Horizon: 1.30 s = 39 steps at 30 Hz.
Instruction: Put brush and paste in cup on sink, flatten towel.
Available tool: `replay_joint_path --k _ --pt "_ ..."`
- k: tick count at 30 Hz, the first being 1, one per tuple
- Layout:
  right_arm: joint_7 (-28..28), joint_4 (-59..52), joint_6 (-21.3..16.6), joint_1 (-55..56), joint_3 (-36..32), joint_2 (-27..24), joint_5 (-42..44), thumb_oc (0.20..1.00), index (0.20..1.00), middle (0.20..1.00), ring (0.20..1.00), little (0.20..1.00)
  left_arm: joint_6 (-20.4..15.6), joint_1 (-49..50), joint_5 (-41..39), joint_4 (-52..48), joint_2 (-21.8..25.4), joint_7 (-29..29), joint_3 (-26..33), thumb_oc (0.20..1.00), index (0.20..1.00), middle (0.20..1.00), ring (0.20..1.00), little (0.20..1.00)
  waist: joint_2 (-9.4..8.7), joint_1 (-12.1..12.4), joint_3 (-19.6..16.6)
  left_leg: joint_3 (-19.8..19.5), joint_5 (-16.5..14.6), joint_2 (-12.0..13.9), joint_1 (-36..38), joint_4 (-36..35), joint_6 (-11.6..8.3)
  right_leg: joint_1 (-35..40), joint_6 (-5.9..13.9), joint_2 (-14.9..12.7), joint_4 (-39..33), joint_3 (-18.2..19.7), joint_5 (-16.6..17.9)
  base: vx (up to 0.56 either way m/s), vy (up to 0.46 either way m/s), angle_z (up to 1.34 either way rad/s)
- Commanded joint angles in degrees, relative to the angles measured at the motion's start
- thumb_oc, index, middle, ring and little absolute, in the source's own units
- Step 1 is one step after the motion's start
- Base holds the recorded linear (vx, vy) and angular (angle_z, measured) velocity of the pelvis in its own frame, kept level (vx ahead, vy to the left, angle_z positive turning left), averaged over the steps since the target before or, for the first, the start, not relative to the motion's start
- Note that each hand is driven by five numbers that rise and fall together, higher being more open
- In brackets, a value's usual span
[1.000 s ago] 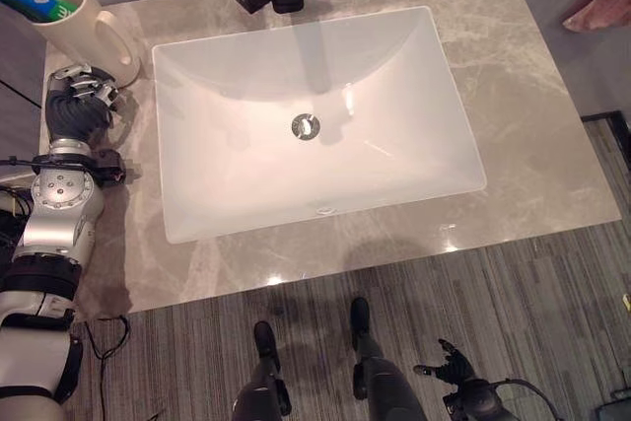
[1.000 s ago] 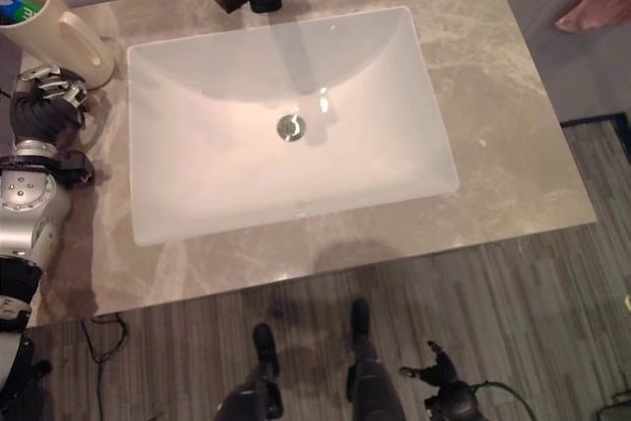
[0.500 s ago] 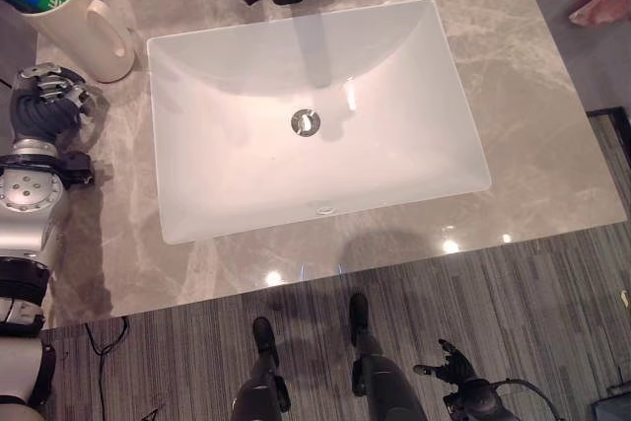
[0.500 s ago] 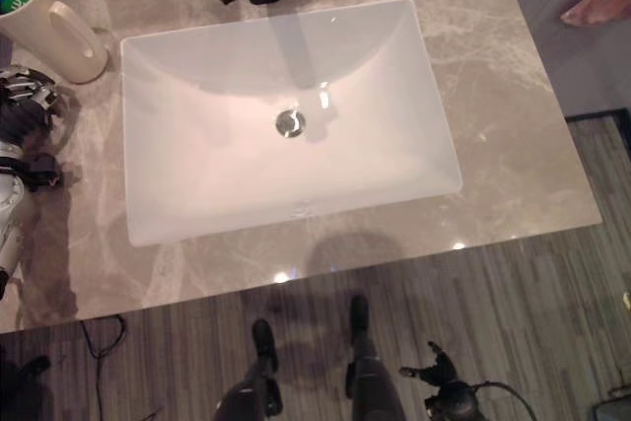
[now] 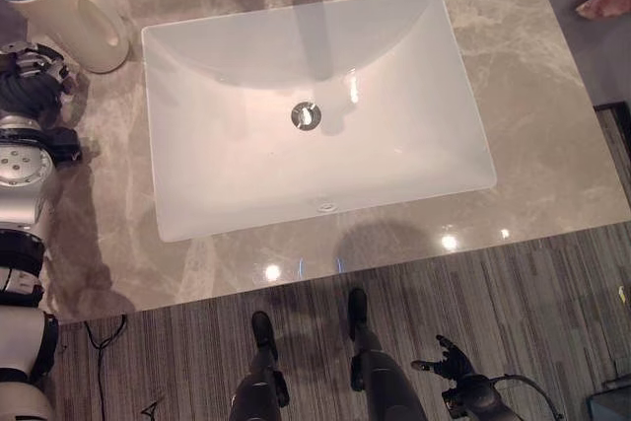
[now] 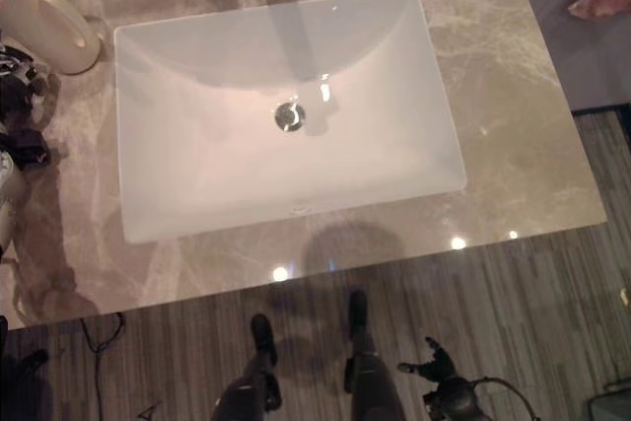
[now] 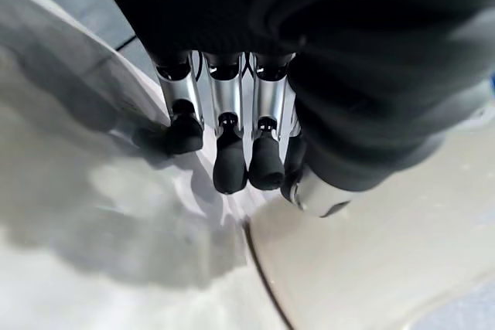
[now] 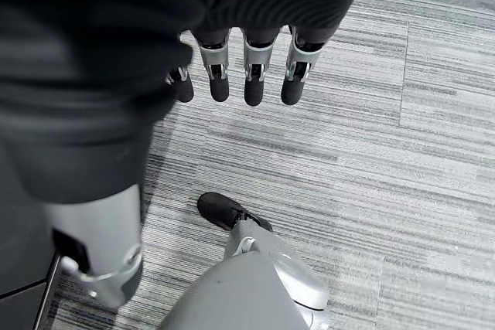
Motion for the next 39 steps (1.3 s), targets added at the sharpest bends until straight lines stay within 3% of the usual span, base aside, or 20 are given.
replay_joint_path --k 1,16,21,29,39 --pt "0.0 -1.1 -0.5 0.4 0.7 -2.5 1.9 1.0 1.0 1.0 1.0 1.0 0.0 -4.3 2.3 4.0 -1.3 0.1 -3.5 0.2 0.2 0.2 0.2 0.2 -0.17 -1.4 0.8 -4.5 1.8 0.8 -0.8 0.2 -0.35 4.5 6.54 -5.3 -0.1 2.4 0.6 0.0 0.0 0.0" --pt "0.0 -0.7 -0.4 0.4 1.1 -1.9 2.3 1.0 1.0 1.0 1.0 1.0 0.9 -5.7 5.1 4.7 -3.6 3.0 -3.7 0.2 0.2 0.2 0.2 0.2 -0.07 -1.8 0.4 -4.2 1.6 0.8 -0.5 0.2 -0.17 3.8 6.34 -5.2 -0.1 3.5 0.7 0.0 0.0 0.0" --pt "0.0 -0.3 -0.3 0.9 0.5 -1.8 2.0 1.0 1.0 1.0 1.0 1.0 0.5 -0.8 5.7 -1.2 -2.7 3.8 -0.3 0.2 0.2 0.2 0.2 0.2 0.21 -1.2 0.3 -4.4 1.7 0.8 -0.4 0.2 -0.18 4.1 6.03 -5.0 -0.1 3.3 0.2 0.0 -0.009 -0.02" --pt "0.2 -0.7 -0.2 2.2 -1.6 -2.0 0.8 1.0 1.0 1.0 1.0 1.0 -1.5 16.1 4.8 -17.9 -1.6 2.1 9.9 0.2 0.2 0.2 0.2 0.2 0.25 0.3 0.3 -4.8 1.9 1.2 -0.3 0.2 -0.34 4.4 5.51 -4.5 -0.1 2.9 -0.3 0.0 -0.007 -0.01" --pt "0.6 -0.9 -0.6 2.8 -1.7 -2.7 0.5 1.0 1.0 1.0 1.0 1.0 -1.9 15.1 6.2 -17.6 -2.8 2.3 9.3 0.2 0.2 0.2 0.2 0.2 -0.13 -0.3 0.5 -4.3 2.2 1.7 -0.4 0.2 -0.57 3.8 5.39 -4.1 -0.1 3.2 0.0 0.0 0.0 0.0"
